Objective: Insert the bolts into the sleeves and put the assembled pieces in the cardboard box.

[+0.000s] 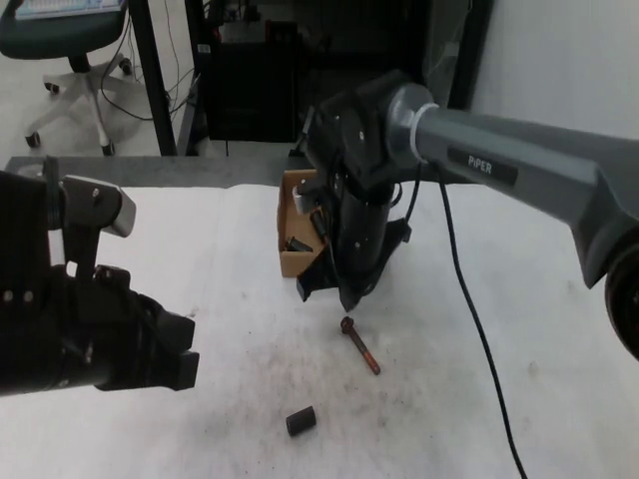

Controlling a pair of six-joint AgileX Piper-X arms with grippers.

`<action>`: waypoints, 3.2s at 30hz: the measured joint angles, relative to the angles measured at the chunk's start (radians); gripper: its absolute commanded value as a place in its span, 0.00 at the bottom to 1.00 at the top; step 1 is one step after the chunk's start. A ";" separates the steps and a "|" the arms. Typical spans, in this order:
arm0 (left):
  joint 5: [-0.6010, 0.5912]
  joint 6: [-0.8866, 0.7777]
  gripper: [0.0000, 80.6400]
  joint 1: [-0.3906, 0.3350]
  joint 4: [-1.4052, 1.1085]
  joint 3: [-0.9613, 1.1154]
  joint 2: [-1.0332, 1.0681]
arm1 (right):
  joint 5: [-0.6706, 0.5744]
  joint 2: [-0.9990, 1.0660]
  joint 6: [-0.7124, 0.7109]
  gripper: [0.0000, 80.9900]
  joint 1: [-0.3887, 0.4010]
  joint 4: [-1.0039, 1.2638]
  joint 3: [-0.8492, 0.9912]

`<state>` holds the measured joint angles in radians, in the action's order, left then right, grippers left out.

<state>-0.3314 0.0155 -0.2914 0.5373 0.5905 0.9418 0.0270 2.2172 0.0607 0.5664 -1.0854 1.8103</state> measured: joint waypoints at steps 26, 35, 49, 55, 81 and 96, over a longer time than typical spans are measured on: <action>0.000 0.000 0.00 0.000 0.004 0.000 0.000 | -0.137 -0.427 -0.020 0.04 0.002 0.501 -0.566; 0.000 0.000 0.00 0.000 0.002 0.000 0.000 | -0.210 -0.352 -0.033 0.48 0.002 0.494 -0.571; 0.000 0.000 0.00 0.000 0.002 0.000 0.000 | -0.178 -0.331 -0.121 0.44 -0.035 0.472 -0.571; 0.000 0.000 0.00 0.000 0.002 0.000 0.000 | -0.178 -0.278 -0.137 0.44 -0.037 0.463 -0.571; 0.000 0.000 0.00 0.000 0.002 0.000 0.000 | -0.180 -0.244 -0.142 0.44 -0.037 0.539 -0.560; 0.000 0.000 0.00 0.000 0.002 0.000 0.000 | -0.104 -0.254 -0.176 0.01 -0.037 0.531 -0.556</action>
<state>-0.3314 0.0155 -0.2914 0.5389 0.5905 0.9418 -0.0766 1.9634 -0.1150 0.5294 -0.5543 1.2540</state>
